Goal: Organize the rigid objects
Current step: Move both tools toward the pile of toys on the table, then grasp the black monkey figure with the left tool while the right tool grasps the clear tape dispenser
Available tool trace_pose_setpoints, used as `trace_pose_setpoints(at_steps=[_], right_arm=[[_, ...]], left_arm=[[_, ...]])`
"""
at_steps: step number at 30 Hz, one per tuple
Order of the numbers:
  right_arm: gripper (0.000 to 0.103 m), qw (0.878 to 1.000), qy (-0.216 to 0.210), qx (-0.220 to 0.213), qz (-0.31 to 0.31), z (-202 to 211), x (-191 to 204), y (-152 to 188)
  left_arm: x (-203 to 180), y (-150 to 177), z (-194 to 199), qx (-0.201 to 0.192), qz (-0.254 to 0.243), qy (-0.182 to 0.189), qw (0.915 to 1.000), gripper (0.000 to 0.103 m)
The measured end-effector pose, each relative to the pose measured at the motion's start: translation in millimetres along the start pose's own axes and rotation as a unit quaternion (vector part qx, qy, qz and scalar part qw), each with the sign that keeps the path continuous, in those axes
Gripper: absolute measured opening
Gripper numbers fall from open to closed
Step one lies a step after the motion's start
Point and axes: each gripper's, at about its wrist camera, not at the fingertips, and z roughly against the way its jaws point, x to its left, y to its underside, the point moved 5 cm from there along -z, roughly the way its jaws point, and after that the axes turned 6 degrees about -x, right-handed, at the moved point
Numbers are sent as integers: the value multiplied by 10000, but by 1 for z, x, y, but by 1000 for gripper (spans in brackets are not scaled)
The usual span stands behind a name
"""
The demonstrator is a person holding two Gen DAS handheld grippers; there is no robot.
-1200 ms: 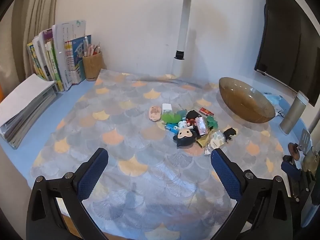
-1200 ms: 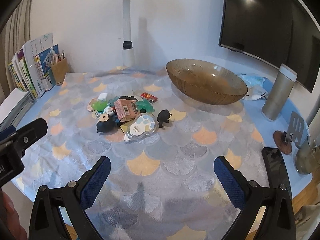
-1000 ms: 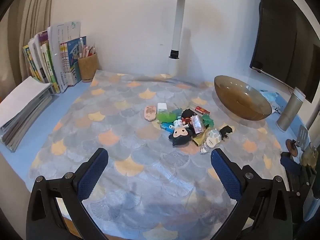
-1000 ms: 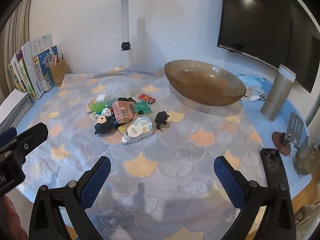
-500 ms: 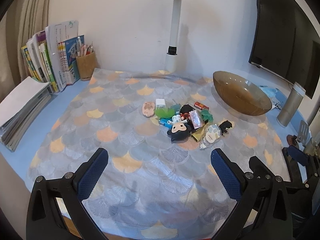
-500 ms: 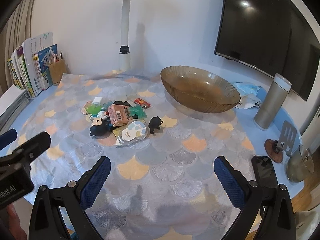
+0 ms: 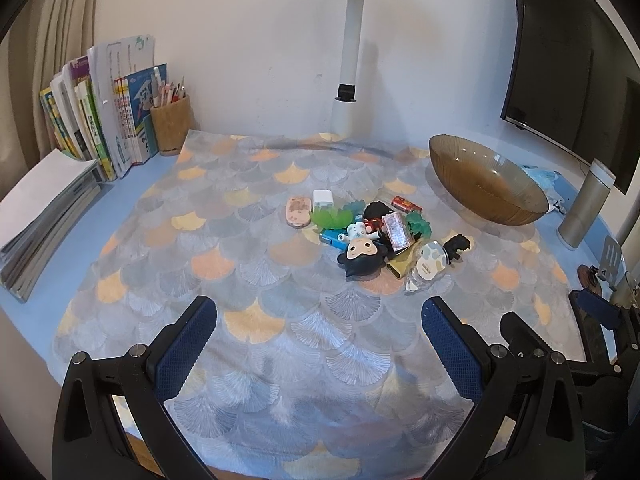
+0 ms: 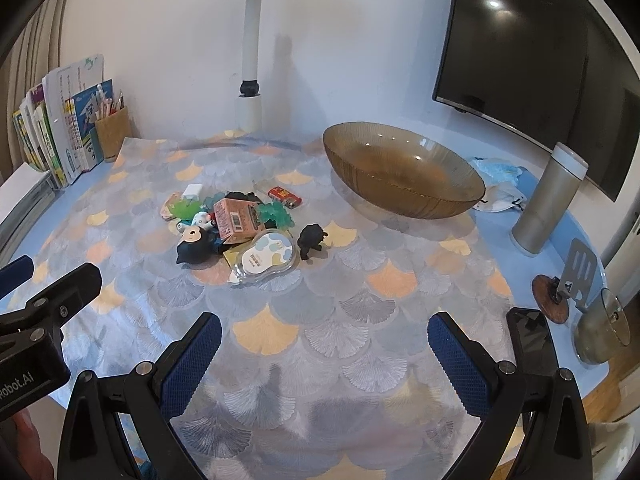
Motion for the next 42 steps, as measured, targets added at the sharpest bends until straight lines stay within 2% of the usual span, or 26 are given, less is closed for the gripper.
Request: trace_pose_setpoints(at_steps=[2, 8, 12, 15, 18, 21, 23, 26, 28, 30, 31, 33, 35, 37, 38, 41, 42], right_arm=[[103, 10000, -7, 19, 12, -1, 1, 0], [103, 10000, -65, 55, -34, -6, 1, 0], [103, 9998, -103, 118, -81, -11, 0, 0], [103, 9998, -108, 143, -2, -15, -2, -3], [103, 9991, -395, 148, -60, -19, -8, -8], [103, 9975, -651, 211, -199, -26, -16, -14], [103, 9968, -705, 271, -252, -34, -20, -17], [103, 9944, -885, 486, -297, -50, -20, -17], [103, 9902, -1152, 685, -385, -66, -14, -14], [96, 9838, -1413, 928, -595, -84, -6, -8], [84, 9812, -1493, 1010, -695, -90, -3, -7], [76, 9726, -1714, 1275, -923, -109, 2, -5], [70, 9642, -1876, 1440, -1197, -123, 5, -6], [70, 9566, -2010, 1493, -1490, -130, 4, -9], [70, 9530, -2062, 1527, -1609, -134, 5, -12], [70, 9508, -2028, 1662, -1653, -143, 11, -16], [70, 9506, -2017, 1689, -1651, -146, 13, -18]], left_arm=[[-1, 0, 0, 0, 124, 104, 9999, 102], [1, -2, -4, -67, 214, 113, 9997, 102], [4, -4, -6, -202, 231, 61, 9995, 102], [15, -8, -5, -421, 345, -123, 9984, 102], [30, -16, -10, -498, 362, -231, 9978, 102], [46, -22, -23, -282, 280, -283, 9988, 102], [50, -22, -34, -91, 177, -156, 9997, 102], [44, -19, -59, 276, -79, 323, 9991, 102], [33, -16, -77, 535, -318, 572, 9964, 102], [20, -14, -98, 778, -518, 930, 9913, 100], [14, -13, -106, 883, -576, 1076, 9886, 97], [2, -12, -122, 1091, -653, 1451, 9812, 96], [-8, -12, -137, 1251, -709, 1723, 9745, 89], [-16, -12, -149, 1399, -790, 1862, 9693, 78], [-19, -12, -153, 1427, -833, 1906, 9677, 77], [-27, -13, -160, 1454, -913, 2016, 9643, 75], [-29, -13, -162, 1469, -931, 2026, 9637, 67]])
